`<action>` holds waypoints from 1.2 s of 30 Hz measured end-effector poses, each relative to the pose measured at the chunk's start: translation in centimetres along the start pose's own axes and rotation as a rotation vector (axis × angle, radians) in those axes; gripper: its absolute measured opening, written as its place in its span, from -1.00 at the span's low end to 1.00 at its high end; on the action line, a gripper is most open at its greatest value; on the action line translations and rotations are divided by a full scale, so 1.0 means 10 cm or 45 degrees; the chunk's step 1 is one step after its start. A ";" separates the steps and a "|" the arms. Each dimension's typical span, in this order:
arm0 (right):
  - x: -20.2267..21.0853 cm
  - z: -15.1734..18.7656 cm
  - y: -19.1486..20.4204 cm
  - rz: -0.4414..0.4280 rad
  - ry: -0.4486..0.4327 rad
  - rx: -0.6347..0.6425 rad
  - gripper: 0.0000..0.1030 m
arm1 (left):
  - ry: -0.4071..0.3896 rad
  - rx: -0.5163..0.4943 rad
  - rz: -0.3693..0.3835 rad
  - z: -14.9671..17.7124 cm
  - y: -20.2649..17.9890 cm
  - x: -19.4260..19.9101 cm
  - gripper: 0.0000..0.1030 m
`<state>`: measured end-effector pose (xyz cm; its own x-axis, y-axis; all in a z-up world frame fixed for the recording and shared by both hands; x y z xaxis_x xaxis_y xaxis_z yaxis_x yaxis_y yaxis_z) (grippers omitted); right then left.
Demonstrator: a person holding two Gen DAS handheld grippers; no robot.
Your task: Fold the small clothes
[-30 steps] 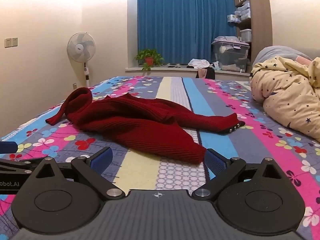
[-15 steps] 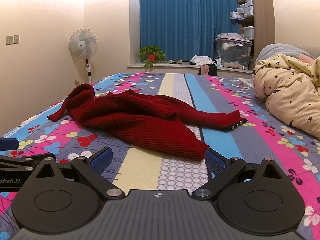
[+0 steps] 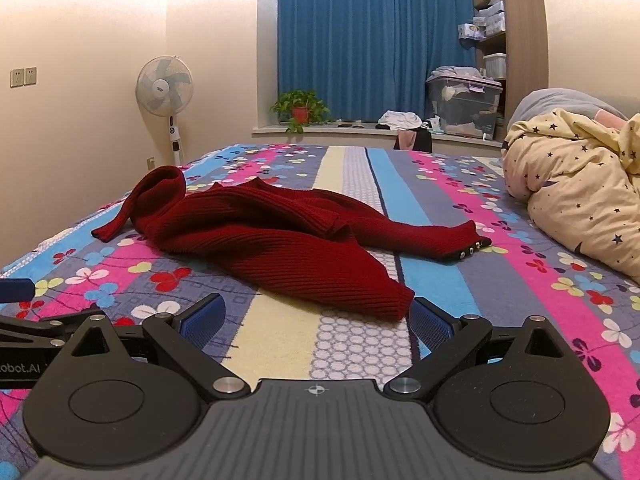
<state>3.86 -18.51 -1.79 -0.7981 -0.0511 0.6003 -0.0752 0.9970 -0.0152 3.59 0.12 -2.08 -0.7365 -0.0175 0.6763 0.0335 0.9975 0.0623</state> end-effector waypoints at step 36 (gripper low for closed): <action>-0.05 -0.20 -0.24 0.035 -0.044 -0.131 0.43 | -0.119 -0.017 0.016 -0.16 -0.06 -0.07 0.85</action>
<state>5.66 -20.79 -0.43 -0.8195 -0.0242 0.5726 0.0069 0.9986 0.0520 5.13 -0.54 -1.42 -0.7956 0.0024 0.6059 0.0521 0.9966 0.0644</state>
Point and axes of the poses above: each gripper's, at about its wrist camera, not at the fingertips, and x roughly against the way its jaws point, y to its left, z to its underside, the point moved 4 cm from there along -x, roughly the way its jaws point, and after that the axes turned 13 degrees about y, right-handed, at the moved point
